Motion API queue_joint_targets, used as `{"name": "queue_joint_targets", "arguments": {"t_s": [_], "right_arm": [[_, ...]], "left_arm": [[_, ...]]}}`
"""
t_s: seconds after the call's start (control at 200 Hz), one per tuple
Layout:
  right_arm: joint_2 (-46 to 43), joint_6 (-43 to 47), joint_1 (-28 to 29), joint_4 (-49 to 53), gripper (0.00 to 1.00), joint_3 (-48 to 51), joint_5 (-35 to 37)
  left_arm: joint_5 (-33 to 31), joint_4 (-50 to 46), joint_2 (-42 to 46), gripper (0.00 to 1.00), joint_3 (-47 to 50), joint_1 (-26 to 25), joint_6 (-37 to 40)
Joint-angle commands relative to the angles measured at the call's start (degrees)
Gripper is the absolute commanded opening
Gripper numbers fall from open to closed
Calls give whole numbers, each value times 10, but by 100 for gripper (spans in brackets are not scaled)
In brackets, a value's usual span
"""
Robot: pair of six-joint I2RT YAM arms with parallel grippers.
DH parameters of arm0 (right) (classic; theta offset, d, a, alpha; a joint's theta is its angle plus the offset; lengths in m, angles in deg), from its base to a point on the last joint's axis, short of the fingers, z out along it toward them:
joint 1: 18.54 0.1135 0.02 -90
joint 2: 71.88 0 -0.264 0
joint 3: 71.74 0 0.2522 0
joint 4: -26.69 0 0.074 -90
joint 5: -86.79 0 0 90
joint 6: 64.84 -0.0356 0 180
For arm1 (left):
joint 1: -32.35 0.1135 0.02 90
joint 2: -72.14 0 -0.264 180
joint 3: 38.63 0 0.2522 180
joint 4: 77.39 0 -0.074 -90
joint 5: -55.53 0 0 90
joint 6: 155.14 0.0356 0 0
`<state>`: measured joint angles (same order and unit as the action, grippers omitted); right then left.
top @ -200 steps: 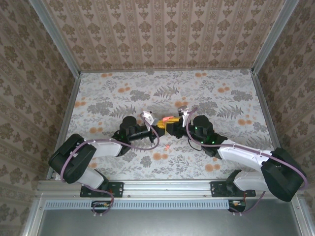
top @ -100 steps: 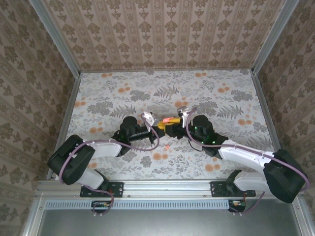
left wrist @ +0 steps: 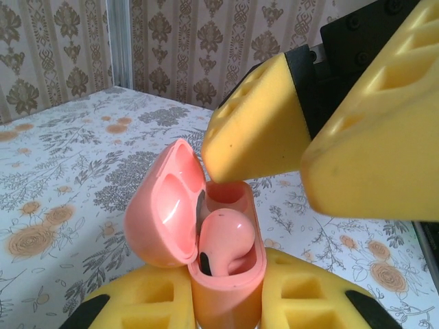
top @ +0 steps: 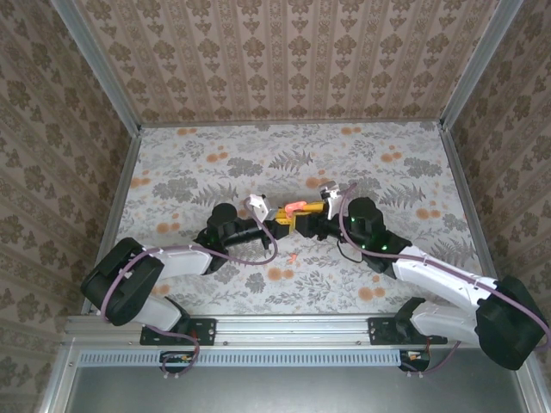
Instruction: Insert the wireless bluetooth earbuds into the charging case
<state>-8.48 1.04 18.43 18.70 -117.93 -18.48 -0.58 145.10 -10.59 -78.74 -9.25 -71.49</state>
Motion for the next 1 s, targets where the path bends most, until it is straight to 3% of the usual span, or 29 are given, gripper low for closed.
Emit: {"name": "queue_joint_targets", "arguments": {"t_s": [0.0, 0.2, 0.525, 0.735, 0.995], "right_arm": [[-15, -22, -8, 35, 58, -19, -49], [-36, -60, -30, 79, 58, -33, -87], [-19, -105, -51, 249, 47, -115, -166], [14, -129, -52, 256, 36, -138, -191], [39, -138, -51, 230, 27, -142, -202]], "left_arm": [[7, 36, 21, 18, -18, -3, 18], [4, 8, 32, 18, -16, -3, 48], [-33, -106, 76, 18, -10, -16, 162], [-60, -175, 110, 17, -12, -29, 216], [-65, -183, 122, 18, -10, -32, 222]]}}
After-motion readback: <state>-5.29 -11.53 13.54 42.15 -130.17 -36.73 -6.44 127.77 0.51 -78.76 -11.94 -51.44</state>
